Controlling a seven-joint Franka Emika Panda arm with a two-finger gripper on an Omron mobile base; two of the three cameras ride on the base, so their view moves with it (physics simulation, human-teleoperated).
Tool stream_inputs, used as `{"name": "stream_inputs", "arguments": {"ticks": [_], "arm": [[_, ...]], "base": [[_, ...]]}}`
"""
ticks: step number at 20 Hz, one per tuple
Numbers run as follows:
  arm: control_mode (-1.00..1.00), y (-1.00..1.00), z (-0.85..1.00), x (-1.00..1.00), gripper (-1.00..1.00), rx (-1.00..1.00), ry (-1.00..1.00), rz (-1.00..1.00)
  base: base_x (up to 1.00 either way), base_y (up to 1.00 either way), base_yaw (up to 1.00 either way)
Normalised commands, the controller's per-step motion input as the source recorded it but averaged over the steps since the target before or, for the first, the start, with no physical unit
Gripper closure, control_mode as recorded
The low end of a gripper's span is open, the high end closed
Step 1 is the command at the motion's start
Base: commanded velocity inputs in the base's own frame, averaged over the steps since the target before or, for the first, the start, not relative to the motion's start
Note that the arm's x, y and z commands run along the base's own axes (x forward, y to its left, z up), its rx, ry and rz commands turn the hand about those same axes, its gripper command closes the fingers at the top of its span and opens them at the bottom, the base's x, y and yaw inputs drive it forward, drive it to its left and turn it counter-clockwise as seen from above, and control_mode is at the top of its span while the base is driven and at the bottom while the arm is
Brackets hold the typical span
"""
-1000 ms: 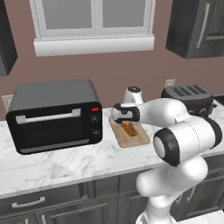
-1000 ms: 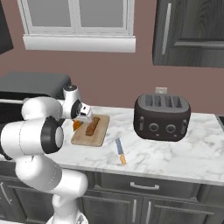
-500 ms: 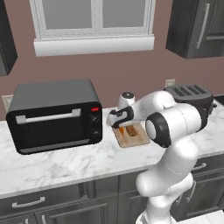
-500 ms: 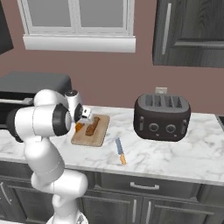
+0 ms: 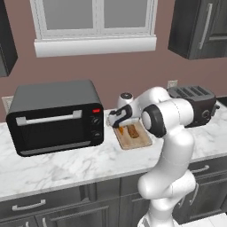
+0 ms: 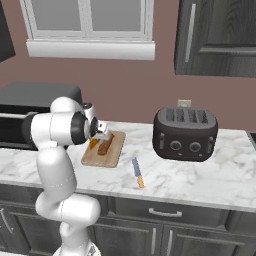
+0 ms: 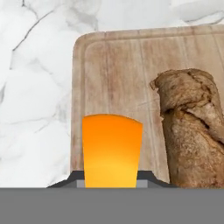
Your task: Retrieve the sausage and cheese from the fridge and place them on the cutting board on the counter.
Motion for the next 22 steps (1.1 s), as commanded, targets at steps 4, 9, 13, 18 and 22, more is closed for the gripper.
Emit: {"name": "stream_inputs", "arguments": {"ticks": [4,9,13,18,22], "arm": [[-1.00,0.02,-0.12,0.29,1.00,0.00,0.03,0.00],[-1.00,0.00,-0.19,0.03,1.00,0.00,0.05,0.00],[-1.00,0.00,-0.23,0.00,1.00,0.00,0.07,0.00],[-1.00,0.00,-0.24,0.00,1.00,0.00,0.04,0.00],[-1.00,0.00,-0.28,-0.21,1.00,0.00,0.00,0.00]], "base": [[0.00,0.00,0.00],[0.00,0.00,0.00],[0.00,0.00,0.00],[0.00,0.00,0.00],[0.00,0.00,0.00]]}}
